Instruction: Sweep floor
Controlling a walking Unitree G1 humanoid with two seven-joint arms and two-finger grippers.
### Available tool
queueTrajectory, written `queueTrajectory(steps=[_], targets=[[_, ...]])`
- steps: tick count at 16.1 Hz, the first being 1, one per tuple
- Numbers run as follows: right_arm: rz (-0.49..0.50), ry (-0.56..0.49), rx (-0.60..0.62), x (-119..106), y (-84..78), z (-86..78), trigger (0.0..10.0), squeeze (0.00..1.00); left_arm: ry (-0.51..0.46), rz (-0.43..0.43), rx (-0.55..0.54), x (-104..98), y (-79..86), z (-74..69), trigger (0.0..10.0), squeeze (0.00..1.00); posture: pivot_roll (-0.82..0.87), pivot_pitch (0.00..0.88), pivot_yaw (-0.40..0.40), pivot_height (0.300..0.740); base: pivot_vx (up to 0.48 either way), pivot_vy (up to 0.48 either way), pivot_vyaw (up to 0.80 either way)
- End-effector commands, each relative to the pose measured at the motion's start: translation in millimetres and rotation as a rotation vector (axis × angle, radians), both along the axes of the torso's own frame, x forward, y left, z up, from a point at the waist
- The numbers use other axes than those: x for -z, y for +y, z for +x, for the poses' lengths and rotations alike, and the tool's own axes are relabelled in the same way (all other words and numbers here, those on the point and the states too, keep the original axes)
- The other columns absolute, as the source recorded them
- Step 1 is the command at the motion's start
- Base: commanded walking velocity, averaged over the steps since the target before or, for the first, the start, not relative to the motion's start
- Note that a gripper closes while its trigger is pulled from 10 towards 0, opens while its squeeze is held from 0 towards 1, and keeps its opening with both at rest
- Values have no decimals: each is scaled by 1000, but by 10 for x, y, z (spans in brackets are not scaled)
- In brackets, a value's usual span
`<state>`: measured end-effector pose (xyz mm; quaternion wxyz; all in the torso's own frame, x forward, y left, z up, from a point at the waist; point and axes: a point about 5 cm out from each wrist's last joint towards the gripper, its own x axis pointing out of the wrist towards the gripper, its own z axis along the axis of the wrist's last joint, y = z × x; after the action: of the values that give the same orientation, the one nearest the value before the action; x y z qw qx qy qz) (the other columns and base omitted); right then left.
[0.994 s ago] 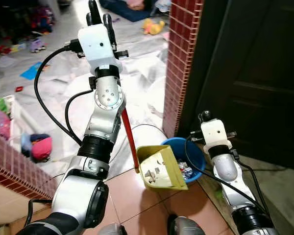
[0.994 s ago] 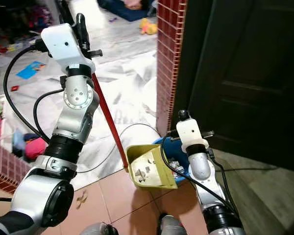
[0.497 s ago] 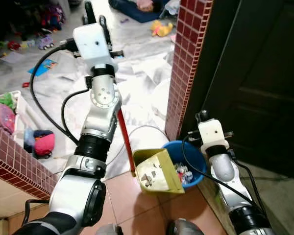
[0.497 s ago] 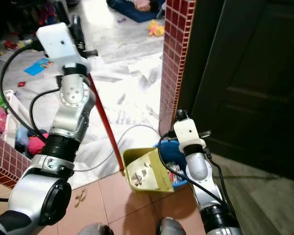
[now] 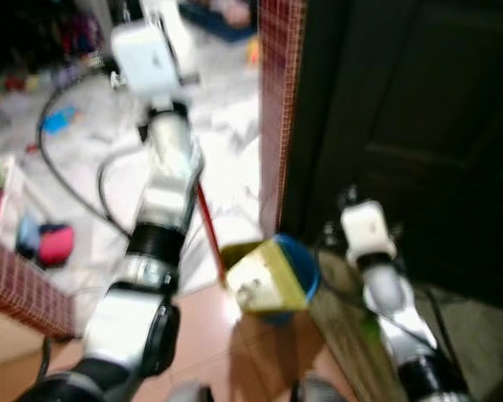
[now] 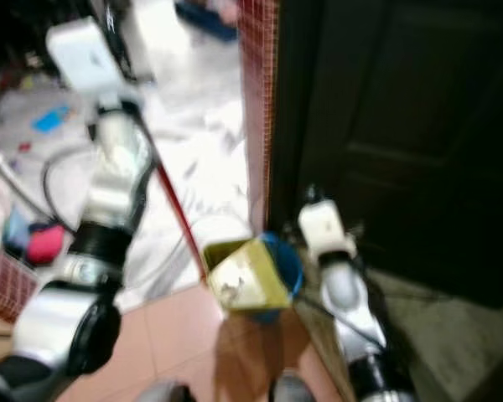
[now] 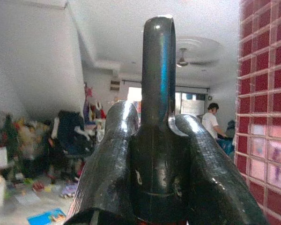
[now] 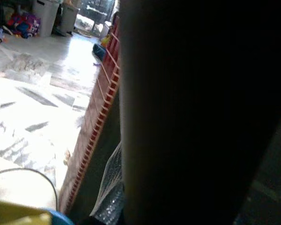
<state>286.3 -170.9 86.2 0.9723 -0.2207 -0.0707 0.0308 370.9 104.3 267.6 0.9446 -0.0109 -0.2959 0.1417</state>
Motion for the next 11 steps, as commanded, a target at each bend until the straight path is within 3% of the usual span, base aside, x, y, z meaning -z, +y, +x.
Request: queueTrajectory(steps=[1,4,6,9,11], targets=[[-3,-56,-23,-118,63,35,10000,0,-99,24,-60,-226,82,-19,10000,0,-121,0,56,740,0,0,0],[-4,-60,-25,-124,80,35,10000,0,-191,77,-201,-374,70,-22,10000,0,-128,0,55,740,0,0,0],[-2,-66,-26,-138,93,29,10000,0,-233,99,-211,-417,-37,-32,10000,0,-141,0,62,740,0,0,0],[-2,-68,-17,-132,74,-11,10000,0,-326,162,-116,-473,-435,-113,10000,0,-162,0,83,740,0,0,0],[0,-68,-4,-120,67,-63,10000,0,-370,205,-33,-380,-775,-228,10000,0,-181,0,104,740,0,0,0]])
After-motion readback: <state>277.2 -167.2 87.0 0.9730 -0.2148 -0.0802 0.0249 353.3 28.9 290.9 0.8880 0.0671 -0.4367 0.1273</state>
